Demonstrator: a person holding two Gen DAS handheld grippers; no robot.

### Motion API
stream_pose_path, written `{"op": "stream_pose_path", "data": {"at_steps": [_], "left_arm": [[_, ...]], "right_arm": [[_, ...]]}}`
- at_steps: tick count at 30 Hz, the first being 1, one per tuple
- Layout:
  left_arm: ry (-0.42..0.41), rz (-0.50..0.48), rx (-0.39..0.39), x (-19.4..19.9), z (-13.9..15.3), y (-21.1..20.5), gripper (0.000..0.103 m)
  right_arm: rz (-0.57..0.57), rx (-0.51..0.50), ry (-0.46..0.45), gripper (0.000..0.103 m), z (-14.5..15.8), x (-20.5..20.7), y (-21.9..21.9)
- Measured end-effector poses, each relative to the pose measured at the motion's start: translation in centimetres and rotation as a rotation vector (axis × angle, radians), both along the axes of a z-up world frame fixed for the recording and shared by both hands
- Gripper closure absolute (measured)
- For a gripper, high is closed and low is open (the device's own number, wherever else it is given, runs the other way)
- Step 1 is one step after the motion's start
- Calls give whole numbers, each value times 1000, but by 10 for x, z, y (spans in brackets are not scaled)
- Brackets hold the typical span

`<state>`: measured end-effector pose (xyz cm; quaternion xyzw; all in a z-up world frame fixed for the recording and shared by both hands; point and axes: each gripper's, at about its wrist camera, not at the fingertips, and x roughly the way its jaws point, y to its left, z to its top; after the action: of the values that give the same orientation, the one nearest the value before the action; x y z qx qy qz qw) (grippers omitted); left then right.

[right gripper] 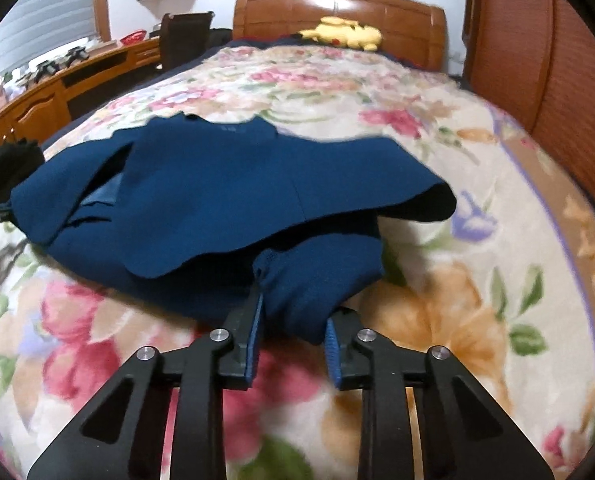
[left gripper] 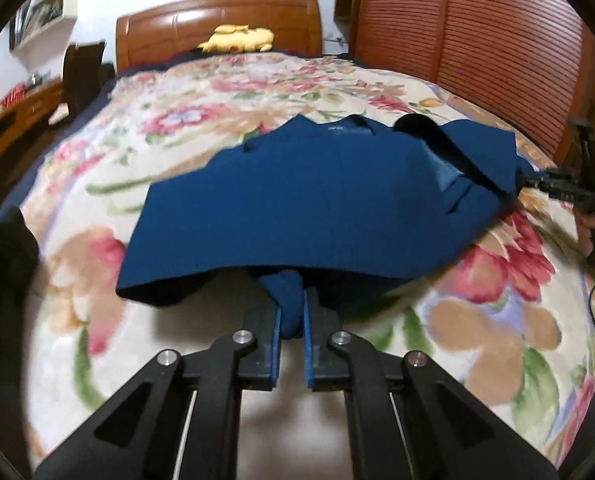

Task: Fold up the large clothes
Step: 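Lower the folded hem onto the jacket and open both grippers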

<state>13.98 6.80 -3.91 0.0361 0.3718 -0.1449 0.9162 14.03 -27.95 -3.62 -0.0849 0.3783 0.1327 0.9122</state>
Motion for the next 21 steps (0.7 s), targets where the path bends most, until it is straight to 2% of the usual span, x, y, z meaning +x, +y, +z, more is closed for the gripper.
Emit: {"op": "stream_pose_path", "data": {"at_steps": [9, 13, 17, 21], "left_arm": [[-74, 14, -42, -64, 43, 14, 100], [-85, 2, -56, -97, 48, 18, 99], [-97, -17, -71, -126, 53, 18, 99], [-89, -7, -62, -146, 44, 17, 99]], "right_arm": [[59, -85, -45, 82, 38, -66, 23], [96, -71, -27, 83, 48, -106, 20], [119, -98, -21, 83, 54, -138, 22], [112, -109, -4, 82, 50, -164, 25]]}}
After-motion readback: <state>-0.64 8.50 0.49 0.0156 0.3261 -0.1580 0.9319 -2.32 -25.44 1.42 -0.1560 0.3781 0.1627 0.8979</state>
